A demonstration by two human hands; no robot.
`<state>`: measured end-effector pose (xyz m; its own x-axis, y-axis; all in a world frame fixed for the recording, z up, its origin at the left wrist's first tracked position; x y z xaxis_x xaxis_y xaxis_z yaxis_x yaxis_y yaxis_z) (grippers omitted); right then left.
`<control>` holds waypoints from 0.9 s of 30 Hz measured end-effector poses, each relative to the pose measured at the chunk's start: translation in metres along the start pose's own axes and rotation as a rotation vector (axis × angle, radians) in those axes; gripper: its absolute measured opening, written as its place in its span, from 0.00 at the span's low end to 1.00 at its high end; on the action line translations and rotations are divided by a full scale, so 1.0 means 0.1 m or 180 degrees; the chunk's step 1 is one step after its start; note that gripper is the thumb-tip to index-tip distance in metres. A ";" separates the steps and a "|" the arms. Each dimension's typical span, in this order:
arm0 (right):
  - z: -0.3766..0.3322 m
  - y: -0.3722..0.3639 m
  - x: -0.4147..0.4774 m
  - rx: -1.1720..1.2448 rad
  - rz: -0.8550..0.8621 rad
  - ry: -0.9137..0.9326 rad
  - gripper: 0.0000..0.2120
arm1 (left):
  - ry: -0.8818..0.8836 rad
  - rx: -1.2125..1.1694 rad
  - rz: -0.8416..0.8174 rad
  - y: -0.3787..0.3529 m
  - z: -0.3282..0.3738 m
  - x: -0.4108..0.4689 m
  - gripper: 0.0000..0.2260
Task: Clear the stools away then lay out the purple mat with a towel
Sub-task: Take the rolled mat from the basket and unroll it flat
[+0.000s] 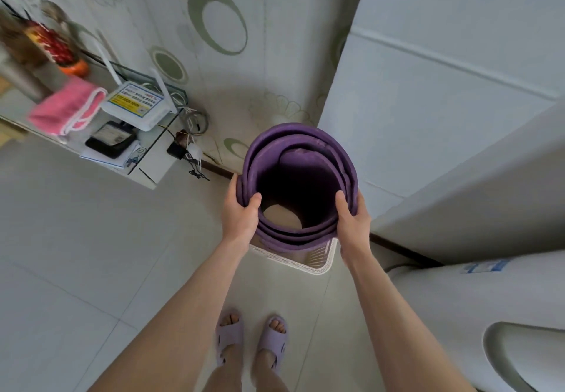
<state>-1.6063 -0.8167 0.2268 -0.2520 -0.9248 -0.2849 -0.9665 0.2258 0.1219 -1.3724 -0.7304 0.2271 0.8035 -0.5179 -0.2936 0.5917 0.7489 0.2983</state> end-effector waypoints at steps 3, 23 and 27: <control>-0.26 0.04 -0.24 0.0025 0.0054 0.0083 0.17 | -0.0106 -0.0101 -0.0018 0.20 0.20 -0.11 0.25; -1.15 -0.15 -2.63 0.0295 0.0104 0.1028 0.17 | -0.0770 -0.0759 -0.0091 2.46 0.75 -0.72 0.25; -1.11 -0.43 -3.08 0.0260 -0.0067 0.1015 0.17 | -0.0673 -0.0837 0.0117 3.05 0.60 -0.71 0.25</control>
<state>-1.4817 -0.5756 0.4151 -0.2166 -0.9759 0.0272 -0.9753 0.2175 0.0386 -1.2453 -0.4894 0.3934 0.8361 -0.5421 -0.0838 0.5470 0.8355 0.0527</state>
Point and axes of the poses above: each hand's wrist, its own x-axis towards the middle knuckle, its own y-axis out of the back of the hand, z = x × y, the point moved 9 cm from there along x, towards the middle knuckle, and after that the axes turned 13 degrees about z, right-handed, at the moved point
